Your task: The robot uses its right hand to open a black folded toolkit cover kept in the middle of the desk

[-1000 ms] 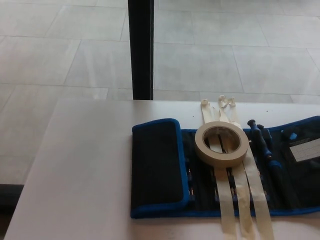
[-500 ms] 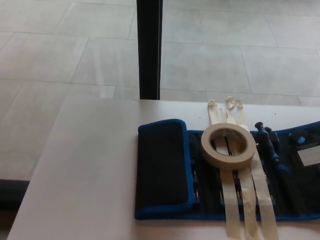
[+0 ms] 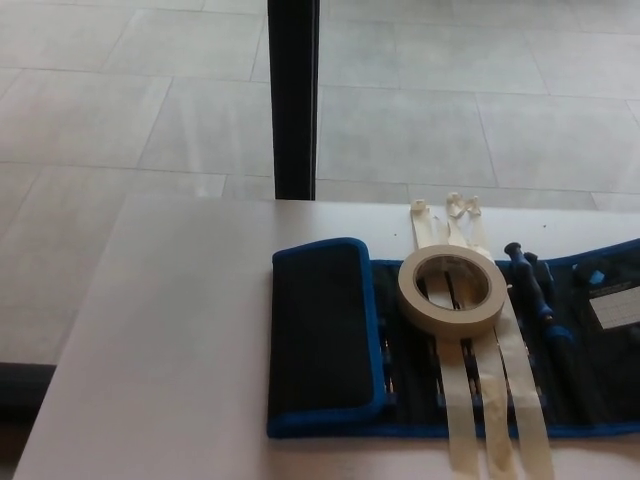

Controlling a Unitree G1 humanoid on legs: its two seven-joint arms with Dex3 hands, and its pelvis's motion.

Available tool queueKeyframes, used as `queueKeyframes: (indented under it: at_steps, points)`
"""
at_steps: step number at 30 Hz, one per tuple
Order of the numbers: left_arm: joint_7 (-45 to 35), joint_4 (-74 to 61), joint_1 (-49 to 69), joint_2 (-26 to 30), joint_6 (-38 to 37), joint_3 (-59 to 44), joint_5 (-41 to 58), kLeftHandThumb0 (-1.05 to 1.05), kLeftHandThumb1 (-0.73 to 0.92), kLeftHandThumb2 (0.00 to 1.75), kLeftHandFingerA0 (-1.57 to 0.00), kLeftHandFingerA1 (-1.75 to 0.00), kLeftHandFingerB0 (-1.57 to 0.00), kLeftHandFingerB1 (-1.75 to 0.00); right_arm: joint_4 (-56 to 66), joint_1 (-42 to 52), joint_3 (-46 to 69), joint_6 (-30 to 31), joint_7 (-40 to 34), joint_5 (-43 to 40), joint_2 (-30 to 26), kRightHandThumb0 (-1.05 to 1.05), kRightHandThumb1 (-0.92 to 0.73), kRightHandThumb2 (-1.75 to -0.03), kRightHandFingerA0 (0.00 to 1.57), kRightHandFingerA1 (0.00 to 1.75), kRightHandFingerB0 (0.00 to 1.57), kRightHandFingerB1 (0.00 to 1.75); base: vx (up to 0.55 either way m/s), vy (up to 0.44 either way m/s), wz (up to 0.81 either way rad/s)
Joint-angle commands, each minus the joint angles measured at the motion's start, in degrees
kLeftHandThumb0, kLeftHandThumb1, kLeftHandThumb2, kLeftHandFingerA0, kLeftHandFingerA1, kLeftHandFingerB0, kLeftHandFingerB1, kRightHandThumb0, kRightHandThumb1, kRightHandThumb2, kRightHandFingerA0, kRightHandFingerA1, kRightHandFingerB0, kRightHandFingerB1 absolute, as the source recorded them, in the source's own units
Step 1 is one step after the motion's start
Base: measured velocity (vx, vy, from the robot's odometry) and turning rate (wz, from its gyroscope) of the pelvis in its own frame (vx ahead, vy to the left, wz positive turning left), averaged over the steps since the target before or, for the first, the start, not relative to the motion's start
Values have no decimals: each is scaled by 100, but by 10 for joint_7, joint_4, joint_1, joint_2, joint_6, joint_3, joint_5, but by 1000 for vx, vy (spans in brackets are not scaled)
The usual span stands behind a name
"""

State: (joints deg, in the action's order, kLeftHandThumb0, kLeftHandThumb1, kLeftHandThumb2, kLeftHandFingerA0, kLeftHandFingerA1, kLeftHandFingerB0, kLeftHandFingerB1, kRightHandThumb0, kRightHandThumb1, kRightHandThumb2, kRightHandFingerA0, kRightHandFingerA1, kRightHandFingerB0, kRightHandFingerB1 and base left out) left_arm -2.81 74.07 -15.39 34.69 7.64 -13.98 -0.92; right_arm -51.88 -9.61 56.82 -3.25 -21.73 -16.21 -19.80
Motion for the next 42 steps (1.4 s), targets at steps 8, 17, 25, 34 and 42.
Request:
queueKeyframes:
  at_steps: [8, 17, 25, 34, 42]
  points:
    - [-2, -5, 14, 9, -3, 4, 4, -72, 30, 132, -60, -106, 0, -75, -3, 23, -49, -42, 18, -32, 1, -39, -73, -61, 70, 105, 67, 62, 0, 0, 0]
    - [-2, -2, 16, 12, -6, 5, 0, -72, 31, 132, -59, -105, 0, -75, -23, 19, -74, -53, 23, -39, -1, -39, -71, -61, 75, 89, 71, 52, 0, 0, 0]
    - [-5, -8, 8, 17, 1, 13, -6, -80, 32, 137, -50, -104, 0, -78, -33, 21, -89, -57, 20, -49, -2, -38, -71, -61, 71, 95, 68, 58, 0, 0, 0]
    - [-9, -5, 18, 18, -3, -3, 11, -70, 31, 134, -60, -107, 0, -76, -27, 48, -97, -72, 29, -59, 11, -39, -71, -61, 74, 85, 68, 54, 0, 0, 0]
    - [-5, -5, 29, 18, -9, 10, -5, -79, 32, 137, -64, -109, 0, -78, -53, 37, -112, -80, 29, -53, -2, -38, -71, -61, 76, 94, 69, 56, 0, 0, 0]
